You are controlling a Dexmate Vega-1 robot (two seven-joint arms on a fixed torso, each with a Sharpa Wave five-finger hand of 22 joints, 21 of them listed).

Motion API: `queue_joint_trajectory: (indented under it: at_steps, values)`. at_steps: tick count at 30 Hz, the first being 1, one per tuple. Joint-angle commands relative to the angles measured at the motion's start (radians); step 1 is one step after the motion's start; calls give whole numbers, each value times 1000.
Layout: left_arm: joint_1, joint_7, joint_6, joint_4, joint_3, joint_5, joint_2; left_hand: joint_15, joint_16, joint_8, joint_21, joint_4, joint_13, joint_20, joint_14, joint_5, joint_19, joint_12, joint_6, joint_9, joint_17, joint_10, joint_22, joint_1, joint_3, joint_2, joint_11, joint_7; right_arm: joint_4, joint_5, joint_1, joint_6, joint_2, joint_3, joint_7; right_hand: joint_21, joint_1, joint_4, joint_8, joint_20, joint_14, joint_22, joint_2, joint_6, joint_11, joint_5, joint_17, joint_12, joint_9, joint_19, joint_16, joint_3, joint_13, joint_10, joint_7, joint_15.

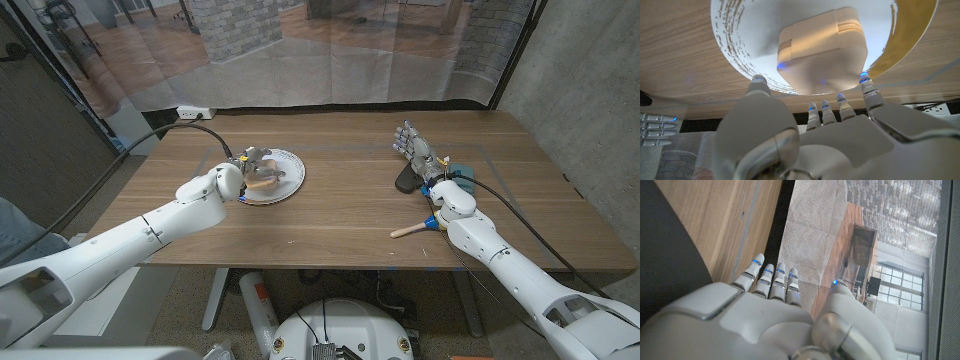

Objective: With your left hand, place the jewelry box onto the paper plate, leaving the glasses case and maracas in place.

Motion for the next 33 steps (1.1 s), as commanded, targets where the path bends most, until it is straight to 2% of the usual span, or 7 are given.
queue_joint_trajectory:
  at_steps: [1,13,29,33]
  values:
    - [8,20,2,-24,-19,-9,9,7,9,2,3,6,0,6,-1,12,-8,9,9,2,-1,2,1,-19,-8,-1,1,4,1,2,-2,7,-1,3,3,-1,1,-8,8,1,7,3,4,6,3,-2,-1,0,3,11,0,1,2,12,0,0]
    - [18,37,21,-64,-35,-9,21,8,10,5,3,15,-4,5,2,20,-13,11,14,1,-1,5,1,-35,-14,2,-6,5,6,5,-3,19,4,5,8,-5,0,-9,8,1,9,3,5,7,2,-2,-1,1,3,13,0,1,2,14,-1,1]
    - [45,88,-39,-72,-70,-17,26,-3,18,17,6,22,-13,4,26,36,-18,24,49,0,-4,38,1,-44,-16,13,-28,4,-23,3,-24,27,-2,12,-12,-10,-1,-11,8,2,10,3,6,7,0,-2,0,1,3,15,0,0,2,16,-2,1]
    - [65,108,-80,-69,-95,-40,27,-14,29,26,15,25,-19,2,62,46,-4,31,79,-1,-5,60,3,-45,-15,21,-26,6,-29,3,-28,27,-4,13,-14,-11,-1,-11,8,2,11,3,6,8,1,-3,0,1,3,16,0,0,2,16,-2,0]
